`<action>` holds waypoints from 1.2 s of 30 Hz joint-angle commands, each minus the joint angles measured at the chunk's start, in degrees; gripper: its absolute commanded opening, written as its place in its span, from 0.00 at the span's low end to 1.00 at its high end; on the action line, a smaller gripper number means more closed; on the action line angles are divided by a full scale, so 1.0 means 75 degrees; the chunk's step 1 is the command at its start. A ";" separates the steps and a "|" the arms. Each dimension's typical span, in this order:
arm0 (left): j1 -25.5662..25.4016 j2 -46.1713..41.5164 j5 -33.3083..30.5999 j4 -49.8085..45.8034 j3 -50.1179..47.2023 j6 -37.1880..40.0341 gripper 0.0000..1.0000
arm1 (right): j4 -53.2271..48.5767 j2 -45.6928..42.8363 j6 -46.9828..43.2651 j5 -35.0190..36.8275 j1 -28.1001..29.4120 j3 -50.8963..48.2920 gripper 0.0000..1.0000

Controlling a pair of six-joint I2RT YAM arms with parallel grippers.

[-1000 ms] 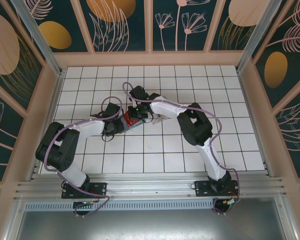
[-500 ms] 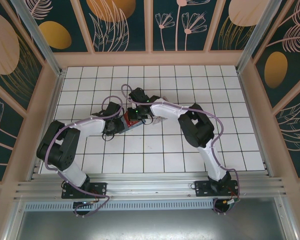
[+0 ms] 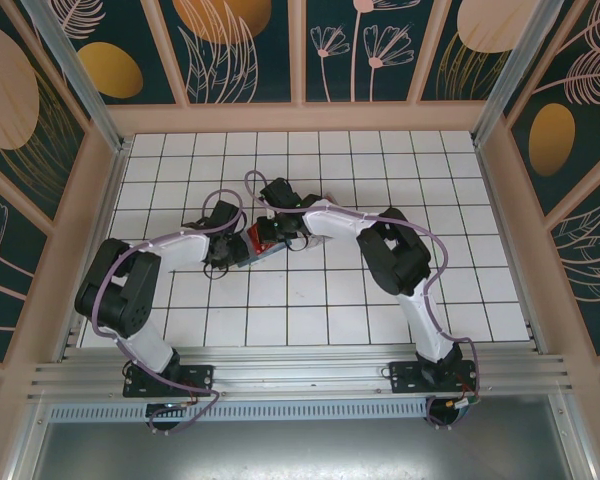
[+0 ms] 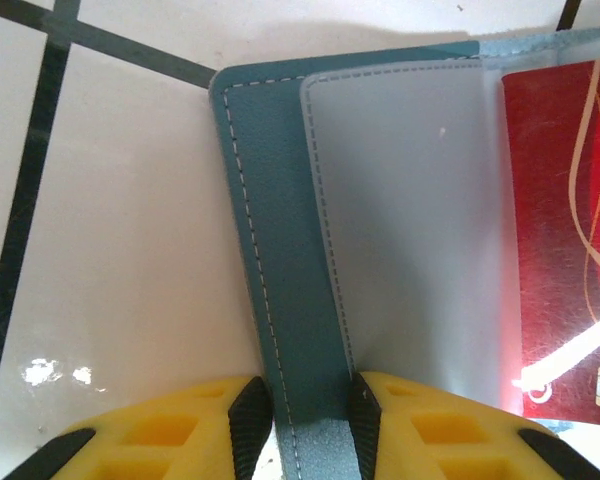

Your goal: Put the credit cards into the card holder

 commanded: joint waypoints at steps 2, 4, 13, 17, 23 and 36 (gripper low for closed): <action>0.0570 0.0926 -0.1141 0.0244 -0.0227 0.0042 0.34 | -0.0994 0.0523 -0.0023 -0.0327 0.0149 -0.0565 0.00; 0.0569 0.0762 -0.1060 0.0520 -0.0376 -0.0036 0.32 | -0.0895 0.0445 0.0017 -0.0540 0.0109 -0.0652 0.00; 0.0567 0.1006 -0.0770 0.0820 -0.0589 0.0006 0.20 | 0.1171 -0.0042 0.0830 -0.3317 -0.0725 -0.1762 0.00; 0.0565 0.1006 -0.0744 0.0897 -0.0733 -0.0029 0.14 | 0.0684 0.0300 0.0539 -0.3419 -0.0815 -0.1257 0.00; 0.0573 0.0899 -0.0874 0.0799 -0.0795 0.0015 0.08 | 0.0425 0.0916 0.0352 -0.3723 -0.0861 -0.0610 0.00; 0.0564 0.0843 -0.0946 0.0722 -0.0792 0.0142 0.04 | -0.1069 0.1704 -0.0660 -0.4190 -0.1237 0.1022 0.00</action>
